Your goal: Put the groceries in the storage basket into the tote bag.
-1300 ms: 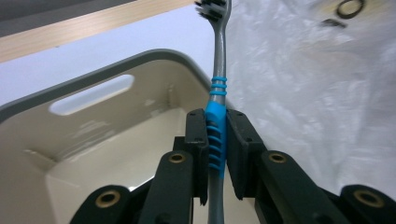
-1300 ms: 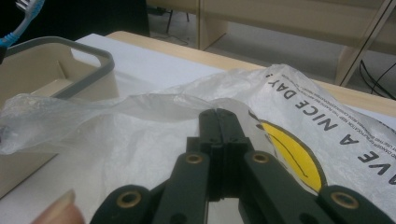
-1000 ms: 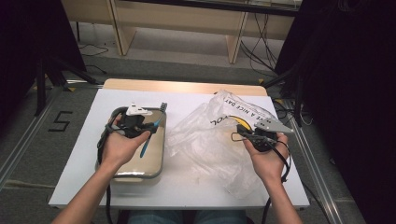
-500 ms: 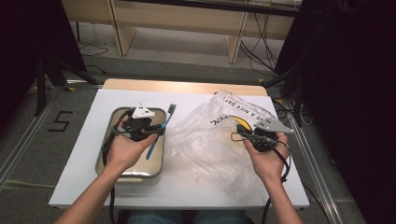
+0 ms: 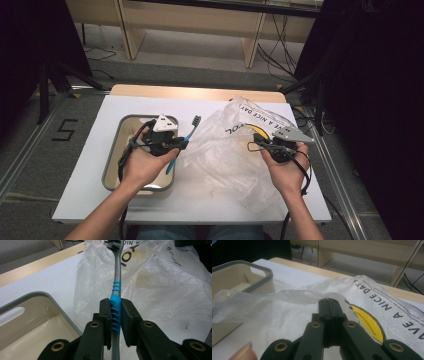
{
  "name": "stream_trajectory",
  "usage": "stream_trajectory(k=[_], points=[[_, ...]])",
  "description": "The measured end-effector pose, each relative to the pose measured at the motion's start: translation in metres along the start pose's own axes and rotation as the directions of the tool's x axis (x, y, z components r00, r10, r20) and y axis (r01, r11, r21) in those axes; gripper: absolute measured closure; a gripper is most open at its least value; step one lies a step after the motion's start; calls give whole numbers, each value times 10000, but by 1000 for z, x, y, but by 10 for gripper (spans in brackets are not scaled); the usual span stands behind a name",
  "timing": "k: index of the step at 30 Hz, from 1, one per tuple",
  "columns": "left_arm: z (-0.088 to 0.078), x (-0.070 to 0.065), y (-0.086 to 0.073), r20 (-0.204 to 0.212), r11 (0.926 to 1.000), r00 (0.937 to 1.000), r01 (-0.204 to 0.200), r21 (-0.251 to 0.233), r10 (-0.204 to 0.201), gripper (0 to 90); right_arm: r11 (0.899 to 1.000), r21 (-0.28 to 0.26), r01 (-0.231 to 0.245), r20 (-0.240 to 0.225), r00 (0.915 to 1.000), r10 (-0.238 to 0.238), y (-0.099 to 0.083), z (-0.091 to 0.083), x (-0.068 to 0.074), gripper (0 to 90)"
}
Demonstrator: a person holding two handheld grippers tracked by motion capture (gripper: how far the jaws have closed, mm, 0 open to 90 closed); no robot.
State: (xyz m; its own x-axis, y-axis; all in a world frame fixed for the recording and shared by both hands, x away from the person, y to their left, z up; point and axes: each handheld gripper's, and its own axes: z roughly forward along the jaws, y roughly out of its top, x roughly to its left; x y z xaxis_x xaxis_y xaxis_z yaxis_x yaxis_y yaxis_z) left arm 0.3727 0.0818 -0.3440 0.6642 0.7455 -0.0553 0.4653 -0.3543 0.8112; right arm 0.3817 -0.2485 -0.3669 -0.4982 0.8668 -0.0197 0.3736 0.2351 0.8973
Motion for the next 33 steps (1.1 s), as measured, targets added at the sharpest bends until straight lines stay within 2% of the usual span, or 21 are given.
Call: stream_trajectory(k=[8, 15, 33], points=[[10, -20, 3, 501, 9993, 9982, -334, 184, 325, 793, 10000, 3, -17, 14, 10000, 17, 0, 0, 0, 900], [19, -35, 3, 748, 9977, 9958, -564, 381, 534, 793, 10000, -13, -23, 16, 10000, 23, 0, 0, 0, 900], [41, -51, -2, 1006, 9918, 9919, -872, 930, 778, 793, 10000, -44, 1, 9, 10000, -1, 0, -1, -1, 900]])
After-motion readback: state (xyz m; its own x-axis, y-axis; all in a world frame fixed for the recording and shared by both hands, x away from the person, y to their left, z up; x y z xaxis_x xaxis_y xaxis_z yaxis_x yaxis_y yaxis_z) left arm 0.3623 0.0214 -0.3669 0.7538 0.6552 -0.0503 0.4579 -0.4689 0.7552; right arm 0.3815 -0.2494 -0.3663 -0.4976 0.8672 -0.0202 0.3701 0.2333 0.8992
